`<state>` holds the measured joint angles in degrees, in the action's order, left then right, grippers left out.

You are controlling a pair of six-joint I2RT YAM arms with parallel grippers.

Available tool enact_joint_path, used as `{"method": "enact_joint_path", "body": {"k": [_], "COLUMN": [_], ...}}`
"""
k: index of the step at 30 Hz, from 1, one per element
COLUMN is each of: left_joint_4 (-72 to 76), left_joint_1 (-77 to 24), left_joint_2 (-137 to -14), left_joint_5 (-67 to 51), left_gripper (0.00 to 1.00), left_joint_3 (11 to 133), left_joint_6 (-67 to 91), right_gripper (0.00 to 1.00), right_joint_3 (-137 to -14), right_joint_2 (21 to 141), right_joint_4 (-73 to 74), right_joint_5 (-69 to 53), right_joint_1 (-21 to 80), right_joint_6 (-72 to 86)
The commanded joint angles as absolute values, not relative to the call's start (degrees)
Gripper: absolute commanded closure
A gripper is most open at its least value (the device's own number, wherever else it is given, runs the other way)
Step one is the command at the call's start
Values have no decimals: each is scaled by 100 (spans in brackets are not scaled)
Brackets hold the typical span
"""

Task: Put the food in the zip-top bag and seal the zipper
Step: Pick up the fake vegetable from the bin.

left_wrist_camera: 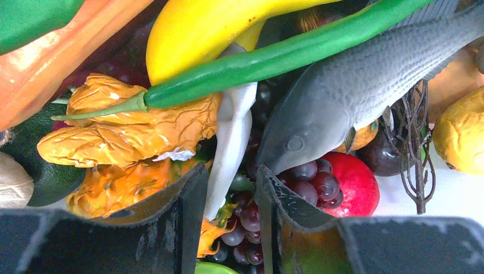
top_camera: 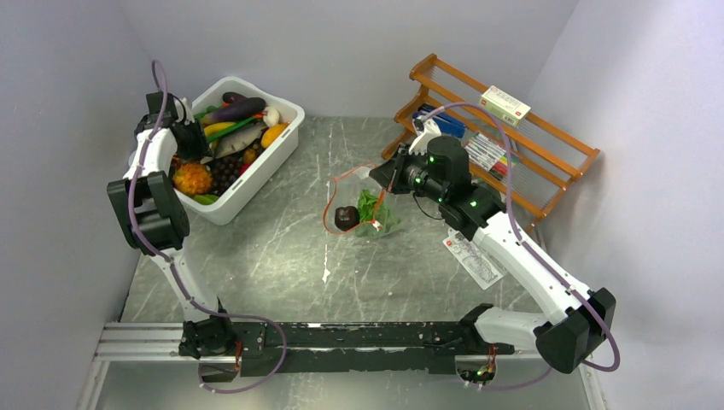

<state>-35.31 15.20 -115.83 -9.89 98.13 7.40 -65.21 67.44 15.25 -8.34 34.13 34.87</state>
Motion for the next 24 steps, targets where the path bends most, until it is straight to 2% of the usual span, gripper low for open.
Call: {"method": "enact_joint_path", "body": {"k": [1,3,8,10,15,16,24], "left_joint_4": [-3817,-3966,-4052,-4024,-3756,-3729,-3760], "left_joint_1": [1482,1437,1286,1276,1249,1244,1047], "left_joint_2": [-11843,-11968,-12006,-11974,-11597,-11533,-11002], "left_joint_5": [-1229,-1253,-998,-884,-782,-796,-662], "left_gripper": [61,61,52,60,90,93,93], "left_joint_3": [10065,10176,10234,10239,10043,10024,9923], "left_joint_6": [546,524,496,513,539,541,734], "right_gripper": [100,100,100,100,100,100,100], "right_joint_3": [-6640,-6615,-6616,-6632,-6659,-6661,-6710], "right_joint_2": [6616,6610,6630,6636,6636,6629,6615], "right_joint_4": [1262,1248,1242,1237,1265,1259,1277], "right_joint_5": [-817,-819,-848,-837,-820,-829,-840], "right_joint_1": [3416,3413,3414,3412,3413,3415,3412], "right_joint_6": [3496,3506,3518,3516,3494,3497,3513]}}
